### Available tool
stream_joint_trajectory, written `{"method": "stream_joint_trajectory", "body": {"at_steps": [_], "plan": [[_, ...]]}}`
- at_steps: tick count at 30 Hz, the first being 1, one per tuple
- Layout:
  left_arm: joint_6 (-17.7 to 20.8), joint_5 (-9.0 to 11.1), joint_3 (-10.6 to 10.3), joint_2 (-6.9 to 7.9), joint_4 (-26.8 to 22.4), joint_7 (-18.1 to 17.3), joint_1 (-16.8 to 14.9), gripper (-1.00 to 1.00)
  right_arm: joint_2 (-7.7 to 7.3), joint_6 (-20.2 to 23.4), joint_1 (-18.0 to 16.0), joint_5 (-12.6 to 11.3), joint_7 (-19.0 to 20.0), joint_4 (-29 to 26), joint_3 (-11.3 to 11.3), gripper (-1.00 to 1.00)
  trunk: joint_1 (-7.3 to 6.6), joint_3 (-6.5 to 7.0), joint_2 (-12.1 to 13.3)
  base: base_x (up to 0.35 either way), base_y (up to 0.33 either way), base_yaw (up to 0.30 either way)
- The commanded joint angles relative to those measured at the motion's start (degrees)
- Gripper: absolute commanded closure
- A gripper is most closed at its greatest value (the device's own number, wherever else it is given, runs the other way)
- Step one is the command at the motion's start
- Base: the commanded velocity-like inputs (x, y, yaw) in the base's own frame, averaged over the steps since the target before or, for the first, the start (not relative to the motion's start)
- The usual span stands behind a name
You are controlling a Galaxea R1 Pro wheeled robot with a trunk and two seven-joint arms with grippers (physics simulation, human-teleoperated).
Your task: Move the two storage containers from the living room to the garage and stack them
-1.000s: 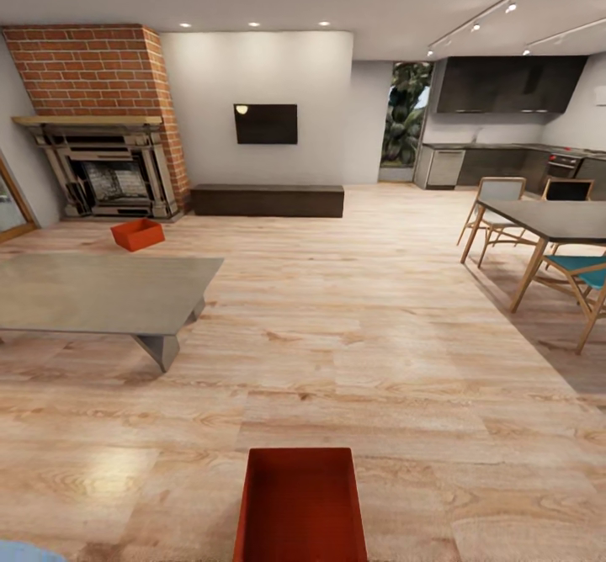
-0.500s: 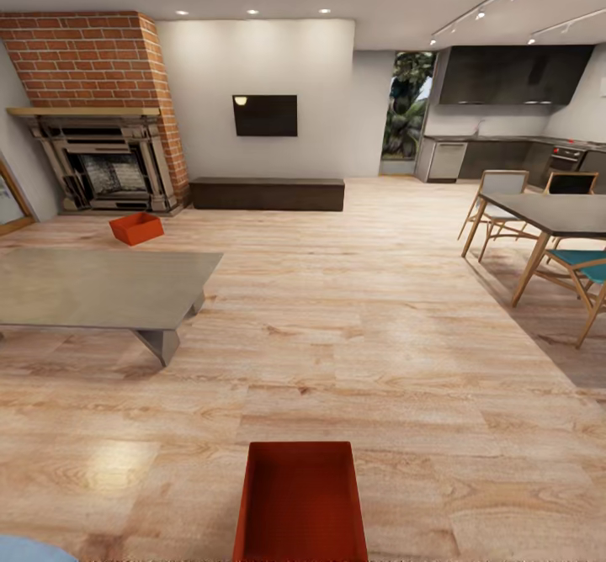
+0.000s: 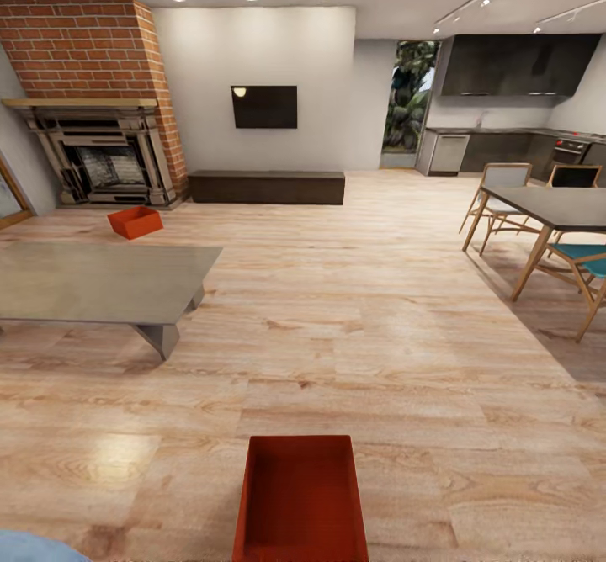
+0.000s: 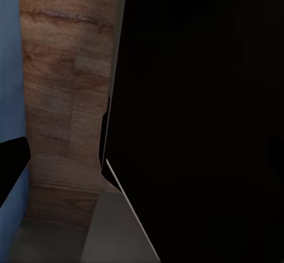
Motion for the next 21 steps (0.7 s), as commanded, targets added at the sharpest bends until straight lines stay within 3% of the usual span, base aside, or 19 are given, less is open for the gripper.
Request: {"method": "stream_joint_trajectory", "body": {"at_steps": [1, 21], "plan": [[-0.12, 0.28, 0.21, -0.01, 0.00, 0.03, -0.01, -1.00, 0.02, -0.23, -0.06, 0.51, -0.32, 0.15, 0.08, -1.00, 0.00, -0.14, -0.02, 0.000, 0.000, 0.000], [-0.13, 0.28, 0.21, -0.01, 0.00, 0.03, -0.01, -1.00, -0.04, -0.24, -0.06, 0.56, -0.30, 0.15, 0.09, -1.00, 0.00, -1.98, -0.02, 0.000, 0.000, 0.000]]}}
